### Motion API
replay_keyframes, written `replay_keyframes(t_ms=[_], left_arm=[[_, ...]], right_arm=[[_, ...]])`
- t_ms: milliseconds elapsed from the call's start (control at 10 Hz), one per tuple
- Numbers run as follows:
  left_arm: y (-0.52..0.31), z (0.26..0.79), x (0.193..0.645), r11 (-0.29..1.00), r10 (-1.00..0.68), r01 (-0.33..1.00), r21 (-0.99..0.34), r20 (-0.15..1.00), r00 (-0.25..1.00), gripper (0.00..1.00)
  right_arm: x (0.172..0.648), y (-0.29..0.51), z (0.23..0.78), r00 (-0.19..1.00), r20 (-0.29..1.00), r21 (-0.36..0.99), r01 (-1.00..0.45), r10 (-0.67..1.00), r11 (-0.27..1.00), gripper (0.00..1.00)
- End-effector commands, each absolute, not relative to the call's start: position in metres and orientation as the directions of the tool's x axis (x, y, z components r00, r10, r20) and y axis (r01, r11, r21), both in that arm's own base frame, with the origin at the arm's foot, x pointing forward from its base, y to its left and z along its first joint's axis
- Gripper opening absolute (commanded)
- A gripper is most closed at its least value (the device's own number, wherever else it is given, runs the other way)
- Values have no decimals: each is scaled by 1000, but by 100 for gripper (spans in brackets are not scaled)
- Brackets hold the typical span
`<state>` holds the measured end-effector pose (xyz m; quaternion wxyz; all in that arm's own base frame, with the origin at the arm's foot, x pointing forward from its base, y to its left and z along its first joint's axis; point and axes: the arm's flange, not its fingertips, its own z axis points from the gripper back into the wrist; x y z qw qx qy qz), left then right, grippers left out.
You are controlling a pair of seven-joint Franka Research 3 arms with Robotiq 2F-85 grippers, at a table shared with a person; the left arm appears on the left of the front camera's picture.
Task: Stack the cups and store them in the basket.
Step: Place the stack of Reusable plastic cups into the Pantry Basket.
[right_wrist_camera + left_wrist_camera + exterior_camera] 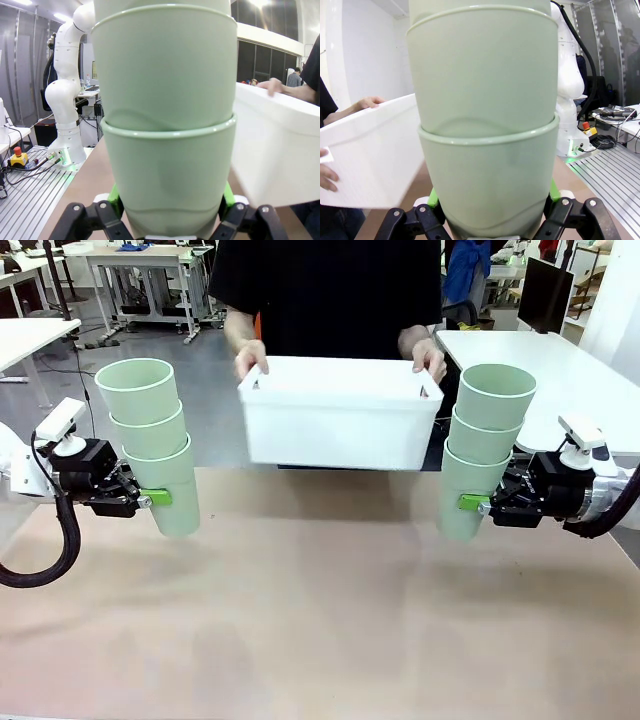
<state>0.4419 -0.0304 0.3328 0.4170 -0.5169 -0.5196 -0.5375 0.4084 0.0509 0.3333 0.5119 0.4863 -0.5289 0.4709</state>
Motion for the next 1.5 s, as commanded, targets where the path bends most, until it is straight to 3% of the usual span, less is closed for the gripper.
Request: replay_keyframes(t_ms=[0,1400], left_arm=[[-31,337,442,-111,97,984,140,987,-130,87],[-31,337,442,-111,97,984,140,987,-130,87]], right_arm=[[409,52,336,-15,999,-12,-997,-31,83,87],[409,52,336,-15,999,-12,-997,-31,83,87]])
